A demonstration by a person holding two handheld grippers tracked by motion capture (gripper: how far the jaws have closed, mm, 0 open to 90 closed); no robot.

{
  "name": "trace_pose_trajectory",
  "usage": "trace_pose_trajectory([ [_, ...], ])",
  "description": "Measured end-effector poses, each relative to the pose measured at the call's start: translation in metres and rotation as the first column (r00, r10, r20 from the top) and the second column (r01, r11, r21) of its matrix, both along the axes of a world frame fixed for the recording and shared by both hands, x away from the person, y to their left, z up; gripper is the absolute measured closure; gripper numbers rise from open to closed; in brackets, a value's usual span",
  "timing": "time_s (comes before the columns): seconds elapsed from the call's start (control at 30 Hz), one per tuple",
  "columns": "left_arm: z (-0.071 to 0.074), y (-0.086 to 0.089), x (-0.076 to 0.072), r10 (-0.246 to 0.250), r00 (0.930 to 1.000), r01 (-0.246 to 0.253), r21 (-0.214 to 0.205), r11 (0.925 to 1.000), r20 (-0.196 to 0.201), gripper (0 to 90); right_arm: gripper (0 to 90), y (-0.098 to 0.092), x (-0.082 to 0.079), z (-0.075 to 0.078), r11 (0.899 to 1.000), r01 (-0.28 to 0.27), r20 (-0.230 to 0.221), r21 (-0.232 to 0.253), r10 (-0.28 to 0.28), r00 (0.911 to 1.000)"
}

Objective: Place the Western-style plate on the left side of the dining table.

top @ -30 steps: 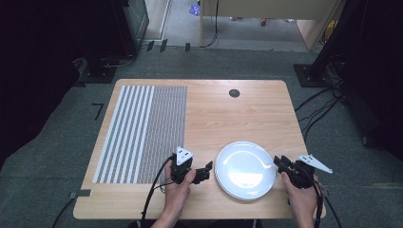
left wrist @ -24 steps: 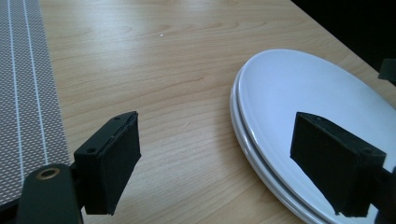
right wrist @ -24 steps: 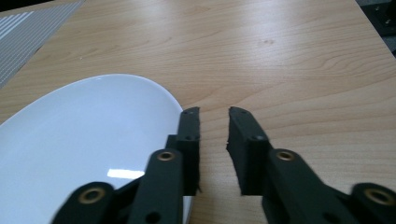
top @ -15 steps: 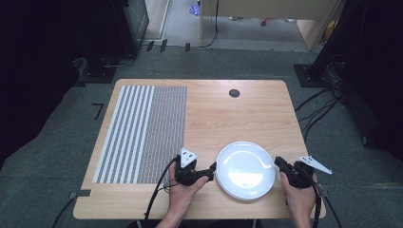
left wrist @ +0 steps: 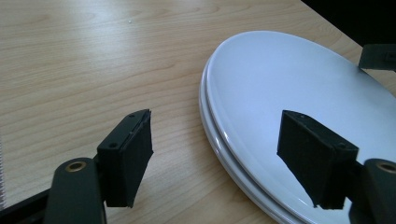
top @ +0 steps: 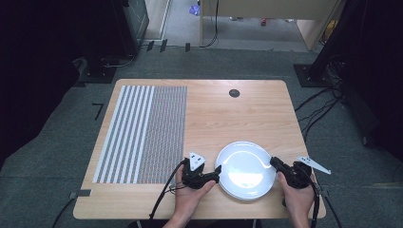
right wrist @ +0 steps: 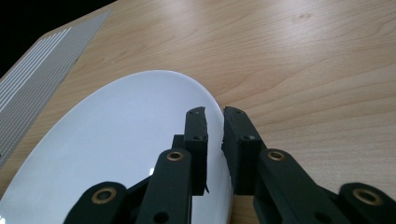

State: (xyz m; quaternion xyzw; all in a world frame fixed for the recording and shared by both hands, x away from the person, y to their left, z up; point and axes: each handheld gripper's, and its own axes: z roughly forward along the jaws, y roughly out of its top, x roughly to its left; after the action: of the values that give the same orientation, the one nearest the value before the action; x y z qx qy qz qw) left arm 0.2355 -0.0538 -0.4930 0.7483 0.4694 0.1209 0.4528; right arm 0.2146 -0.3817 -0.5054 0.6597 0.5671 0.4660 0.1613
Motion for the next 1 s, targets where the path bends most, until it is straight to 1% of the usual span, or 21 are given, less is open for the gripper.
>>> trace_pose_trajectory([
  [0.07, -0.002, -0.001, 0.000, 0.002, 1.0000, -0.002, 0.000, 1.0000, -0.006, 33.2, 78.9, -0.003, -0.001, 0.000, 1.000, 0.026, 0.009, -0.010, -0.026, 0.9996],
  [0.1, -0.003, -0.001, 0.000, 0.004, 0.9999, -0.004, -0.002, 1.0000, -0.010, 35.1, 79.4, -0.004, -0.001, -0.001, 1.000, 0.030, 0.004, -0.005, -0.030, 0.9996],
  [0.17, -0.005, -0.001, 0.000, 0.004, 0.9998, -0.004, -0.004, 1.0000, -0.019, 40.8, 80.4, -0.005, -0.001, -0.001, 1.000, 0.025, -0.003, 0.019, -0.025, 0.9997],
  [0.2, -0.006, -0.001, 0.000, 0.001, 0.9998, -0.001, -0.006, 1.0000, -0.022, 44.4, 81.2, -0.005, 0.000, -0.002, 1.000, 0.011, -0.018, 0.029, -0.011, 0.9998],
  [0.23, -0.008, -0.001, 0.000, -0.004, 0.9996, 0.003, -0.010, 0.9999, -0.027, 45.4, 81.3, -0.004, -0.001, -0.003, 1.000, 0.013, -0.022, 0.025, -0.013, 0.9997],
  [0.3, -0.010, -0.002, 0.000, -0.014, 0.9994, 0.013, -0.016, 0.9998, -0.033, 46.3, 82.1, -0.004, 0.000, -0.003, 1.000, 0.012, -0.027, 0.026, -0.011, 0.9996],
  [0.33, -0.012, -0.003, -0.001, -0.020, 0.9991, 0.019, -0.027, 0.9995, -0.037, 47.1, 83.1, -0.004, 0.000, -0.004, 1.000, 0.010, -0.033, 0.024, -0.010, 0.9994],
  [0.37, -0.013, -0.003, -0.001, -0.024, 0.9990, 0.023, -0.032, 0.9992, -0.037, 47.9, 83.9, -0.004, 0.000, -0.005, 0.999, 0.012, -0.044, 0.031, -0.011, 0.9990],
  [0.43, -0.016, -0.003, -0.001, -0.037, 0.9987, 0.035, -0.043, 0.9985, -0.037, 49.3, 85.4, -0.005, 0.000, -0.006, 0.999, 0.012, -0.050, 0.042, -0.010, 0.9987],
  [0.47, -0.018, -0.004, -0.001, -0.042, 0.9984, 0.040, -0.052, 0.9978, -0.037, 49.8, 85.6, -0.006, 0.000, -0.006, 0.998, 0.013, -0.055, 0.056, -0.010, 0.9984],
  [0.57, -0.022, -0.005, -0.001, -0.050, 0.9979, 0.047, -0.060, 0.9971, -0.041, 50.3, 86.0, -0.007, 0.001, -0.006, 0.997, 0.011, -0.053, 0.080, -0.007, 0.9985],
  [0.77, -0.022, -0.006, -0.003, -0.050, 0.9985, 0.049, -0.073, 0.9961, -0.020, 50.0, 86.5, -0.008, 0.001, -0.008, 0.994, 0.011, -0.053, 0.108, -0.005, 0.9986],
  [0.83, -0.022, -0.006, -0.004, -0.056, 0.9984, 0.054, -0.074, 0.9957, -0.013, 50.3, 87.1, -0.008, 0.002, -0.009, 0.991, 0.008, -0.056, 0.132, 0.000, 0.9984],
  [0.9, -0.023, -0.006, -0.004, -0.059, 0.9981, 0.058, -0.080, 0.9951, -0.016, 51.2, 87.2, -0.008, 0.002, -0.009, 0.989, 0.007, -0.059, 0.150, 0.002, 0.9982],
  [1.0, -0.023, -0.005, -0.002, -0.062, 0.9977, 0.059, -0.098, 0.9935, -0.029, 52.3, 87.2, -0.008, 0.002, -0.009, 0.988, 0.006, -0.062, 0.156, 0.004, 0.9981],
])
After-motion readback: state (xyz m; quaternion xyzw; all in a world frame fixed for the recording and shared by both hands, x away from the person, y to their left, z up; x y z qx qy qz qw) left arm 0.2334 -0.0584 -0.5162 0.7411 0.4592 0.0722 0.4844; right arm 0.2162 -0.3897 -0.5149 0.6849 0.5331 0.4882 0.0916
